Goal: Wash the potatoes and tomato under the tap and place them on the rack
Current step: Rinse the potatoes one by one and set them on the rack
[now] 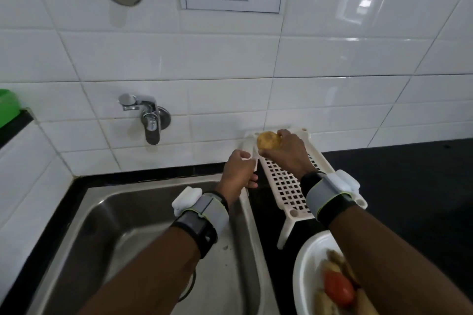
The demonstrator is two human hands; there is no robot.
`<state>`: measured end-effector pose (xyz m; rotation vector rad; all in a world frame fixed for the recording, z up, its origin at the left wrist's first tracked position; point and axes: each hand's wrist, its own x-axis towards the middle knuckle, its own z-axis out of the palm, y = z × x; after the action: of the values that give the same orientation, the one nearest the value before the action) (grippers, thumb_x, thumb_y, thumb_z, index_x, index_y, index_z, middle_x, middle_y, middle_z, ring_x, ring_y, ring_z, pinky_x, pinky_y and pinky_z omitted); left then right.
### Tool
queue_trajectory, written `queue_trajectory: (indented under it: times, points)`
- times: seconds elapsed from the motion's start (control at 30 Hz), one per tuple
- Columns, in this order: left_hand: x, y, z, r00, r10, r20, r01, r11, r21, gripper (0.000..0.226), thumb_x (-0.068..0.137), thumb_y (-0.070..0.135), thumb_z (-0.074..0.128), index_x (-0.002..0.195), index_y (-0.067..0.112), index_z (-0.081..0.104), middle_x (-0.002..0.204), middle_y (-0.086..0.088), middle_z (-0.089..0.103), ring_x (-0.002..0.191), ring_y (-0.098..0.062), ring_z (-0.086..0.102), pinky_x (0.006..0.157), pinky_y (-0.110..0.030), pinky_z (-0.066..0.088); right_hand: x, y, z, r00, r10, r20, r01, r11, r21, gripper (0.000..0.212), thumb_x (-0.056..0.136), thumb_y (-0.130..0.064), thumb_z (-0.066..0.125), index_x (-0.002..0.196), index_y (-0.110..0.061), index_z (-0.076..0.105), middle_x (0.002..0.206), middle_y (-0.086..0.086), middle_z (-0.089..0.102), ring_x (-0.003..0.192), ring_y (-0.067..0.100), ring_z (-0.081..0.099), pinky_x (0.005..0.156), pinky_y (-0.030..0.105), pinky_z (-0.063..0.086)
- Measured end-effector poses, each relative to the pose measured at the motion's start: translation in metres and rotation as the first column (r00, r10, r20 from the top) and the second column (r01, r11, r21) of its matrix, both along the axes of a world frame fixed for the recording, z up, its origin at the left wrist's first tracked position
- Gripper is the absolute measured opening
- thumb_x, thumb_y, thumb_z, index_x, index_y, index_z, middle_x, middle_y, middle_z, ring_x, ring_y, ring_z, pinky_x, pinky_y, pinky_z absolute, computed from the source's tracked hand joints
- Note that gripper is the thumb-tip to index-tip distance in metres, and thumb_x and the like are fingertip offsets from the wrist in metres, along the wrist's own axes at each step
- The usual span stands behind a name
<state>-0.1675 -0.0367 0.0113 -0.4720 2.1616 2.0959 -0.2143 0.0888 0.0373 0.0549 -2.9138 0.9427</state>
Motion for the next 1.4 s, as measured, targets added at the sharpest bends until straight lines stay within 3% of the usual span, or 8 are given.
queue_trajectory:
  times: [0.4,0.6,0.73,0.8,0.97,1.1,1.2,1.4]
  points:
    - [0.000,0.024,-0.019,0.991,-0.133,0.032,0.135,0.990,-0.046,0.010,0.096,0.003,0.053,0.086,0.003,0.056,0.068,-0.017,0.063,0.045,-0.021,0.059,0.045,-0.030,0.053,-0.020,0.014,-0.021,0.992,0.104,0.064,-0.107,0.993,0.046,0.067,0.081,-0.045,0.071,0.128,-0.003,0.049,0.122,0.016,0.061,0.115,0.034,0.056,0.098,0.043,0.044]
    - [0.004,0.023,-0.013,0.995,-0.086,0.045,0.091,0.986,-0.141,0.017,0.092,0.008,0.059,0.107,0.005,0.052,0.080,-0.013,0.064,0.057,-0.020,0.061,0.047,-0.031,0.053,0.002,0.022,-0.009,0.991,0.118,0.067,-0.118,0.993,-0.005,0.074,0.080,-0.032,0.075,0.140,-0.005,0.042,0.137,0.016,0.054,0.125,0.030,0.050,0.101,0.035,0.040]
    - [0.012,0.033,0.005,0.978,-0.131,-0.165,0.032,0.866,-0.500,0.024,0.089,0.011,0.056,0.112,0.011,0.057,0.110,-0.007,0.061,0.097,-0.021,0.062,0.076,-0.031,0.052,0.028,0.029,0.000,0.992,0.128,-0.003,-0.128,0.991,-0.035,0.064,0.081,-0.028,0.074,0.137,-0.010,0.049,0.136,0.012,0.055,0.126,0.026,0.050,0.101,0.033,0.039]
    - [0.024,0.046,0.020,0.936,-0.222,-0.274,0.038,0.837,-0.546,0.034,0.084,0.002,0.053,0.117,0.008,0.058,0.117,-0.007,0.060,0.107,-0.019,0.059,0.084,-0.025,0.045,0.048,0.037,0.008,0.988,0.148,-0.044,-0.150,0.987,-0.055,0.054,0.084,-0.024,0.070,0.134,-0.011,0.053,0.134,0.009,0.058,0.125,0.023,0.051,0.099,0.029,0.038]
    - [0.067,0.078,0.051,0.807,-0.450,-0.383,0.204,0.820,-0.534,0.046,0.073,-0.012,0.046,0.111,0.006,0.064,0.096,0.003,0.063,0.081,-0.006,0.055,0.065,-0.004,0.040,0.102,0.074,0.021,0.988,0.106,-0.110,-0.123,0.978,-0.167,0.019,0.084,-0.010,0.065,0.103,-0.013,0.067,0.098,-0.002,0.070,0.097,0.014,0.063,0.087,0.028,0.049]
    - [0.090,0.100,0.044,0.733,-0.601,-0.317,0.364,0.741,-0.564,0.033,0.079,-0.003,0.052,0.105,0.011,0.067,0.092,0.003,0.068,0.066,-0.006,0.058,0.061,-0.013,0.043,0.147,0.109,0.024,0.994,0.062,-0.090,-0.071,0.993,-0.098,0.015,0.088,-0.013,0.063,0.102,-0.017,0.068,0.094,-0.007,0.070,0.084,0.006,0.065,0.072,0.011,0.048]
    - [0.099,0.115,0.028,0.690,-0.686,-0.233,0.439,0.652,-0.618,0.022,0.086,0.004,0.055,0.103,0.011,0.067,0.095,0.000,0.070,0.074,-0.013,0.059,0.066,-0.021,0.045,0.180,0.141,0.016,0.999,0.033,0.037,-0.034,0.999,0.018,0.019,0.090,-0.029,0.066,0.108,-0.022,0.067,0.098,-0.011,0.067,0.084,0.003,0.064,0.075,0.022,0.053]
    - [0.113,0.129,0.005,0.662,-0.732,-0.163,0.538,0.615,-0.577,0.020,0.092,0.009,0.053,0.107,0.015,0.065,0.093,0.006,0.063,0.072,-0.001,0.055,0.058,-0.012,0.042,0.229,0.186,-0.015,0.929,-0.183,0.323,0.047,0.921,0.388,0.055,0.081,-0.049,0.068,0.130,-0.031,0.051,0.122,-0.006,0.056,0.113,0.015,0.054,0.093,0.037,0.050]
